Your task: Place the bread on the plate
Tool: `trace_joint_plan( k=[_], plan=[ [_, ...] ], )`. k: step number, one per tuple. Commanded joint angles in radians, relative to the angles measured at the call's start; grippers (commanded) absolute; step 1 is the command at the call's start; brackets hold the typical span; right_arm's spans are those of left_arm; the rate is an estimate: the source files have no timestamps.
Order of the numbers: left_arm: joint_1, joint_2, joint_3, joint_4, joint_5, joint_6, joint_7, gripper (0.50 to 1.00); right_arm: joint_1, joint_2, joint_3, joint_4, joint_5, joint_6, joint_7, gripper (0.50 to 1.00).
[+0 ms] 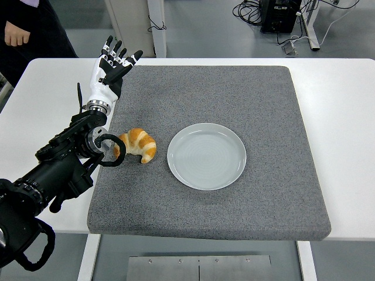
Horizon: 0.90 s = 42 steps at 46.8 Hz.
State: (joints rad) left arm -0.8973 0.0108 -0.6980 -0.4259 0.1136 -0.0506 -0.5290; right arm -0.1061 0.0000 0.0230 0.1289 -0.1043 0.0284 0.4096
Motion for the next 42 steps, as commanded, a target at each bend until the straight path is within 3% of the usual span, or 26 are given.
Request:
trace_joint_plan(
  k=[1, 24, 31, 42],
  plan=[
    [0.0, 0.001, 0.0, -0.001, 0.0, 0.0, 0.001, 0.99, 0.0, 0.0, 0.0, 0.0, 0.0, 0.001, 0.0, 1.0],
    [-0.002, 0.034, 0.005, -0.027, 0.008, 0.003, 0.018, 0.99, 0.0, 0.0, 0.0, 0.0, 0.0, -0.001, 0.0, 1.0],
    [0.005, 0.121, 0.057, -0.131, 0.015, 0.018, 0.043, 0.99, 0.0, 0.0, 0.0, 0.0, 0.0, 0.001, 0.0, 1.0],
    [0.001, 0.239, 0.205, -0.296, 0.018, 0.112, 0.043, 0.99, 0.0, 0.0, 0.0, 0.0, 0.0, 0.001, 0.0, 1.0]
  ],
)
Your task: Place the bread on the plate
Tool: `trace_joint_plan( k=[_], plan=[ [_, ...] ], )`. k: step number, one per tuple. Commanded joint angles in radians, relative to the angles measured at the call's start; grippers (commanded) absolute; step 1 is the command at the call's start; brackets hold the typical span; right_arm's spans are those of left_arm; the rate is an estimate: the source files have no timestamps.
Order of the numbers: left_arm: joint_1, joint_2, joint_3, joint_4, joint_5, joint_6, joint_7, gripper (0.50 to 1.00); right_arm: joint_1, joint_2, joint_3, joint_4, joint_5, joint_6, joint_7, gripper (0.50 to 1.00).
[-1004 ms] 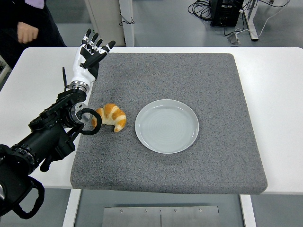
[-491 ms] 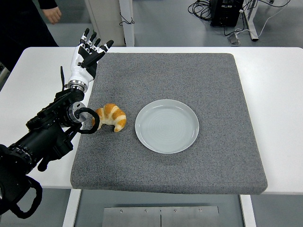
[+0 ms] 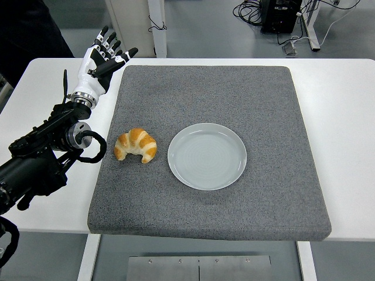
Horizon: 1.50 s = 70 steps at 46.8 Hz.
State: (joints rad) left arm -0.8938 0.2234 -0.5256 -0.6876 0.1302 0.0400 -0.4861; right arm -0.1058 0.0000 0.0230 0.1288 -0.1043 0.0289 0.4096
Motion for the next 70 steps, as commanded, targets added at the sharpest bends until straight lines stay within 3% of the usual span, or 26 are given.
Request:
trace_joint_plan(
  k=[1, 10, 16, 29, 36, 48, 55, 70],
  plan=[
    [-0.002, 0.036, 0.047, -0.049, 0.003, 0.026, 0.0, 0.99, 0.0, 0.0, 0.0, 0.0, 0.0, 0.0, 0.0, 1.0],
    [-0.004, 0.166, 0.15, -0.21, 0.121, 0.057, 0.0, 0.99, 0.0, 0.0, 0.0, 0.0, 0.0, 0.0, 0.0, 1.0],
    [-0.005, 0.218, 0.177, -0.248, 0.238, 0.083, 0.001, 0.99, 0.0, 0.0, 0.0, 0.0, 0.0, -0.001, 0.0, 1.0],
    [-0.023, 0.364, 0.214, -0.348, 0.445, 0.077, 0.009, 0.99, 0.0, 0.0, 0.0, 0.0, 0.0, 0.0, 0.0, 1.0],
    [-0.033, 0.432, 0.217, -0.443, 0.564, 0.046, 0.055, 0.99, 0.0, 0.0, 0.0, 0.0, 0.0, -0.001, 0.0, 1.0],
    [-0.051, 0.482, 0.256, -0.52, 0.762, -0.057, 0.101, 0.989, 0.0, 0.0, 0.0, 0.0, 0.0, -0.001, 0.0, 1.0],
    [-0.05, 0.502, 0.269, -0.586, 0.905, -0.06, 0.112, 0.989, 0.0, 0.0, 0.0, 0.0, 0.0, -0.001, 0.0, 1.0],
    [-0.048, 0.511, 0.28, -0.59, 1.051, -0.06, 0.129, 0.989, 0.0, 0.0, 0.0, 0.0, 0.0, -0.001, 0.0, 1.0]
  ],
)
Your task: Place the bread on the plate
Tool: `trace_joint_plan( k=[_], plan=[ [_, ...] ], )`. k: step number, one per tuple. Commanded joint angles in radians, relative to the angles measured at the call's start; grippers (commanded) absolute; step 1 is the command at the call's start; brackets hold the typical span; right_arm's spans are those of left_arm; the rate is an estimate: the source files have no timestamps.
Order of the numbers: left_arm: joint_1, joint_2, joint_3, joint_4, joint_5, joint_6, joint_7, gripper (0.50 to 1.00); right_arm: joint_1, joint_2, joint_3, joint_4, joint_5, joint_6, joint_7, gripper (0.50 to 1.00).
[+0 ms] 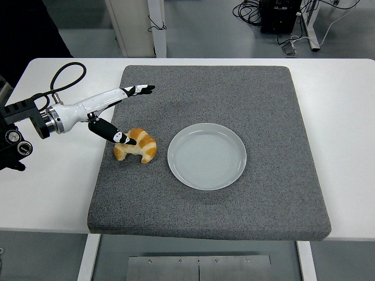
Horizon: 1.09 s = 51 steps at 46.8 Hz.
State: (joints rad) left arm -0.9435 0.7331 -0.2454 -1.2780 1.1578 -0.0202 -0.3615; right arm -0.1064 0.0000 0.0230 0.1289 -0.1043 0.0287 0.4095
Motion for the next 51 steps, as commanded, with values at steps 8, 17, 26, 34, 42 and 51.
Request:
trace_joint_plan(
  k=[8, 17, 26, 34, 42, 51],
  plan=[
    [0.011, 0.0, 0.002, 0.0, 0.057, 0.006, 0.006, 0.987, 0.001, 0.0, 0.0, 0.0, 0.0, -0.001, 0.0, 1.0],
    [0.014, -0.006, 0.038, 0.002, 0.12, 0.045, 0.012, 0.986, -0.001, 0.0, 0.0, 0.0, 0.0, -0.001, 0.0, 1.0],
    [0.015, -0.009, 0.095, 0.006, 0.158, 0.138, 0.012, 0.986, 0.0, 0.0, 0.0, 0.0, 0.0, 0.0, 0.0, 1.0],
    [0.02, -0.015, 0.095, 0.023, 0.158, 0.166, 0.015, 0.986, 0.001, 0.0, 0.0, 0.0, 0.0, -0.001, 0.0, 1.0],
    [0.031, -0.058, 0.097, 0.055, 0.158, 0.184, 0.05, 0.986, 0.001, 0.0, 0.0, 0.0, 0.0, 0.0, 0.0, 1.0],
    [0.037, -0.081, 0.097, 0.075, 0.157, 0.186, 0.056, 0.984, 0.001, 0.0, 0.0, 0.0, 0.0, -0.001, 0.0, 1.0]
  ],
)
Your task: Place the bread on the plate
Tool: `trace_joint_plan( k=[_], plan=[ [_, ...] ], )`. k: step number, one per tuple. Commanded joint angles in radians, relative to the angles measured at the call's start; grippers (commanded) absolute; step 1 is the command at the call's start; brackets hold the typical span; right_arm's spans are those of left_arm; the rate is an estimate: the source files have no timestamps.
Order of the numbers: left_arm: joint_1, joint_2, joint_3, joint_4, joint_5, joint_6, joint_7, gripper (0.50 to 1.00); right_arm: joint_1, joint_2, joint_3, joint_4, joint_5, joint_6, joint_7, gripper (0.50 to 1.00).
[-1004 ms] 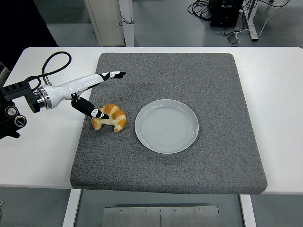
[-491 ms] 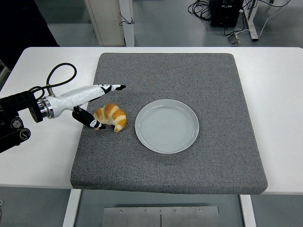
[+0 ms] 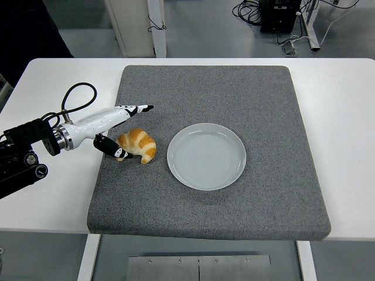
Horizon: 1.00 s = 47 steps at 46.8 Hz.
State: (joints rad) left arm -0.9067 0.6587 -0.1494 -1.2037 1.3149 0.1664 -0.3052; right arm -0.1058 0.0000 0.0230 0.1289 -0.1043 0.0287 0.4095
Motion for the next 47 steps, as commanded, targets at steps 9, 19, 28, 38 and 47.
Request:
trace_joint_plan(
  k=[9, 19, 28, 38, 47],
  plan=[
    [0.005, -0.03, 0.001, 0.001, -0.002, -0.001, 0.012, 0.984, 0.0, 0.0, 0.0, 0.0, 0.0, 0.0, 0.0, 1.0],
    [0.003, -0.036, 0.037, 0.001, -0.006, -0.001, 0.029, 0.98, 0.0, 0.0, 0.0, 0.0, 0.0, -0.001, 0.0, 1.0],
    [0.003, -0.036, 0.037, 0.003, -0.008, -0.001, 0.043, 0.913, 0.0, 0.0, 0.0, 0.0, 0.0, 0.0, 0.0, 1.0],
    [0.002, -0.036, 0.036, 0.001, -0.017, -0.002, 0.037, 0.816, -0.002, 0.0, 0.0, 0.0, 0.0, -0.001, 0.0, 1.0],
    [-0.006, -0.036, 0.036, 0.001, -0.045, -0.004, 0.02, 0.746, 0.0, 0.0, 0.0, 0.0, 0.0, 0.0, 0.0, 1.0]
  ],
)
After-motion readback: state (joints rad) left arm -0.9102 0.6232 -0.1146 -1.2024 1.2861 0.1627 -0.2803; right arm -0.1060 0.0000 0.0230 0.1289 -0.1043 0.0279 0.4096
